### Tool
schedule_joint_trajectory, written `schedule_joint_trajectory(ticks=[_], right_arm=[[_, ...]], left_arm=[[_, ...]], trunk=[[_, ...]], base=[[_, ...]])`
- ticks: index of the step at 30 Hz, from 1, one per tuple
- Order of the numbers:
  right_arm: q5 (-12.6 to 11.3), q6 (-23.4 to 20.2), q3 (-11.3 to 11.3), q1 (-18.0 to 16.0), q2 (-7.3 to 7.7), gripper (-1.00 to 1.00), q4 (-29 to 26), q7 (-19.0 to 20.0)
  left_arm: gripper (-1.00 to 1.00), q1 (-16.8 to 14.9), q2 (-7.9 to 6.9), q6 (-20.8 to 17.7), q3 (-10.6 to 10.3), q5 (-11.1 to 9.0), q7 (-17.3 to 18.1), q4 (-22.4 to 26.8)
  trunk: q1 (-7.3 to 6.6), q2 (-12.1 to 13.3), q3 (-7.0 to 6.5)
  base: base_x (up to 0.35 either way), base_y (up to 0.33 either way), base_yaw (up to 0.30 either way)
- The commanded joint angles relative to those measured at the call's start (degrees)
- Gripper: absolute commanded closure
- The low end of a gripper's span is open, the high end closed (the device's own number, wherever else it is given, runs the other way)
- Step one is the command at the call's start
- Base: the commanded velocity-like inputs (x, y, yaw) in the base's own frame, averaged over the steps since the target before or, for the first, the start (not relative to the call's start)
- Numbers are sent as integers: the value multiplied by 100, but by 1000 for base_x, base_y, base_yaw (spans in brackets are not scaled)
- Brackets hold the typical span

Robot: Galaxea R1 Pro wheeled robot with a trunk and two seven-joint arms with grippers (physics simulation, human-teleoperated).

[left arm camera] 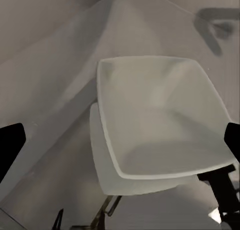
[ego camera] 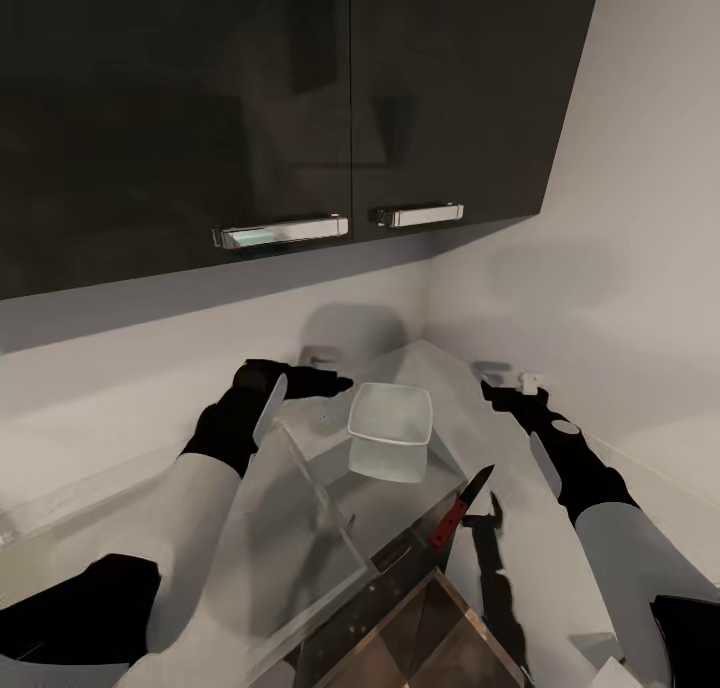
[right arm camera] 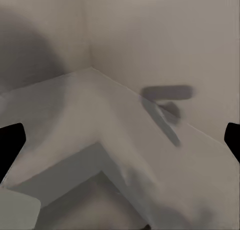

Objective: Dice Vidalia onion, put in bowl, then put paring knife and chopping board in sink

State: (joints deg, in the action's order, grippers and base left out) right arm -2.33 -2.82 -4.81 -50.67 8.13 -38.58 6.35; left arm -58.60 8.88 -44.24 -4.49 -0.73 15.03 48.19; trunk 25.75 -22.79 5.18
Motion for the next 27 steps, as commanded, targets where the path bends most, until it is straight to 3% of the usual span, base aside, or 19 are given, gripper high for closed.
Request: schedule_joint_trajectory(ticks=[1, 6, 12, 14, 27], right_arm=[[-24, -29, -20, -4, -15, -100, -8, 37], [-22, -27, -20, -4, -66, -100, -9, 33], [-22, -26, -20, -4, -73, -100, -14, 33], [-22, -25, -20, -4, -74, -100, -25, 33], [-30, -22, -3, -4, -74, -100, -141, 40]], left_arm=[[-100, -70, 5, -41, 1, -5, 8, -89], [-100, -525, 31, -82, 1, -6, 3, -762], [-100, -752, 58, -116, 9, -12, -142, -1281], [-100, -825, 112, -126, 16, -18, -537, -1570], [-100, -843, 112, -112, 44, -31, -754, -1845]], trunk=[[4, -13, 13], [4, -13, 13], [4, -13, 13], [4, -13, 13], [4, -13, 13]], base=[[0, 0, 0], [0, 0, 0], [0, 0, 0], [0, 0, 0], [0, 0, 0]])
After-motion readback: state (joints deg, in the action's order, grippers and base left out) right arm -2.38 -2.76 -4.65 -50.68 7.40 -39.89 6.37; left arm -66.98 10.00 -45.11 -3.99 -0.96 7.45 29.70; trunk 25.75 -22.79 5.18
